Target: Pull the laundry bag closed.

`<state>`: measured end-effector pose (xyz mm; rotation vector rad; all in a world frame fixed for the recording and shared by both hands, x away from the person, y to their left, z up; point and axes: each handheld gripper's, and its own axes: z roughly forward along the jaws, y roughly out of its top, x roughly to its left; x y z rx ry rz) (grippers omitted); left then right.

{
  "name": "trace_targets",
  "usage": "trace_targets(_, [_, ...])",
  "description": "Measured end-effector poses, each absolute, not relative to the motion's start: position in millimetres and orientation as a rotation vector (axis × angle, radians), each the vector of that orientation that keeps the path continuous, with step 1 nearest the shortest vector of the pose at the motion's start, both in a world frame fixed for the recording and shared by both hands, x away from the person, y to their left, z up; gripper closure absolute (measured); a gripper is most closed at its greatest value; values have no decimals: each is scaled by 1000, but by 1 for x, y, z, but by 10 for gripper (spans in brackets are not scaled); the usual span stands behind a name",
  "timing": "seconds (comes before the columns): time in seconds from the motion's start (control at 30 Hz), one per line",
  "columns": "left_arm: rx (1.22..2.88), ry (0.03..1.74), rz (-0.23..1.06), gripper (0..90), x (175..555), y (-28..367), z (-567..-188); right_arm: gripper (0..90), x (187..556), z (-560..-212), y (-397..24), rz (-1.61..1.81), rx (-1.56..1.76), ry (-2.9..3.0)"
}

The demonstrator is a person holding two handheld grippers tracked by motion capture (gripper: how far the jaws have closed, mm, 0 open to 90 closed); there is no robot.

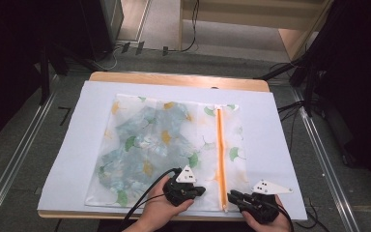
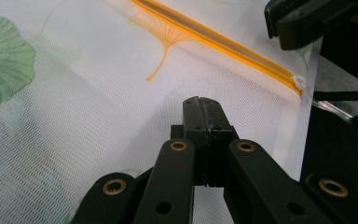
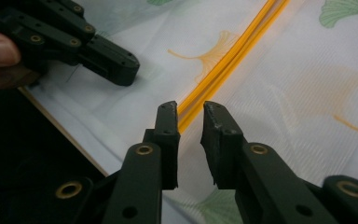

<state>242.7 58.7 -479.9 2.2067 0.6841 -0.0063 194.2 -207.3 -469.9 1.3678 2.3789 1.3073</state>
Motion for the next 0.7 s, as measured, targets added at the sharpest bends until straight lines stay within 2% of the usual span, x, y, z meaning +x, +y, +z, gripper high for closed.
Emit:
trace_targets(0.17, [2195,693,-30,900,246,56,-481,720,184,-470,-211,1334,1346,2395])
trace_targets(0.4, [2193,693,-54,900,248,56,-481,742,178,-473,-211,1307,1328,2436])
trace_targets(0.7, [2197,696,-44,900,247,56,-481,704,178,-477,-207,1283,1280,2497])
